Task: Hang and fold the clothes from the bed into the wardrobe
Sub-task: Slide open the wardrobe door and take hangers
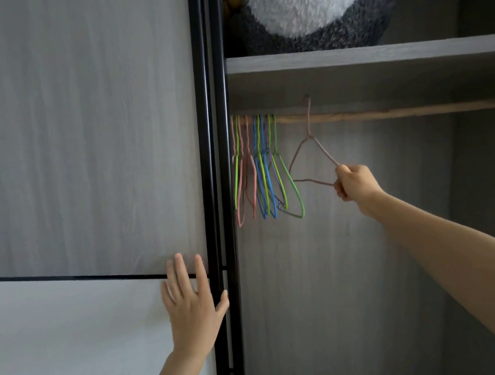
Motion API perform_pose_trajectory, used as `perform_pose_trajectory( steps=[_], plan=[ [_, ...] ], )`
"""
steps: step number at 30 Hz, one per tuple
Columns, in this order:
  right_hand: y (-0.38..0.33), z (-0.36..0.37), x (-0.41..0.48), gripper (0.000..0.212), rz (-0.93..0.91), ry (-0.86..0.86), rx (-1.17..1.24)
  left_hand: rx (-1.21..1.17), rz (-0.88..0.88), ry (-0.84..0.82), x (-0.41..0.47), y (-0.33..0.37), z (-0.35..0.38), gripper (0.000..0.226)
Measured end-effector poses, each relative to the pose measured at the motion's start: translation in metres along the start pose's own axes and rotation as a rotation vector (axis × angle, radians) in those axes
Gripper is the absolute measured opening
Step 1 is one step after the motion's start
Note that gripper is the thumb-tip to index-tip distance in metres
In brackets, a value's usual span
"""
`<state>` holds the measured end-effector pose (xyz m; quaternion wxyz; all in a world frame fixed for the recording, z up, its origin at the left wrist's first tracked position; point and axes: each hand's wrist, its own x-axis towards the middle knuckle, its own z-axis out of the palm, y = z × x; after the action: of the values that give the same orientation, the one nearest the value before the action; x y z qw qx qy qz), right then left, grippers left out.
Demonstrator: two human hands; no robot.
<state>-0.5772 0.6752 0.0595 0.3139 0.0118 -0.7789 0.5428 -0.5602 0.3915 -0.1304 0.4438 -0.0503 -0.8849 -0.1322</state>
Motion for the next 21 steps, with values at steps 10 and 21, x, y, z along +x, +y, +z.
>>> perform_pose_trajectory(
  steps=[10,21],
  plan=[
    [0.038,-0.152,-0.066,0.04,-0.069,0.136,-0.168,-0.28,0.655,0.323,0.006,0.14,0.033,0.102],
    [0.065,-0.374,-0.229,0.043,0.322,0.294,0.217,-0.569,0.615,-0.267,-0.051,0.339,0.09,0.143]
  ],
)
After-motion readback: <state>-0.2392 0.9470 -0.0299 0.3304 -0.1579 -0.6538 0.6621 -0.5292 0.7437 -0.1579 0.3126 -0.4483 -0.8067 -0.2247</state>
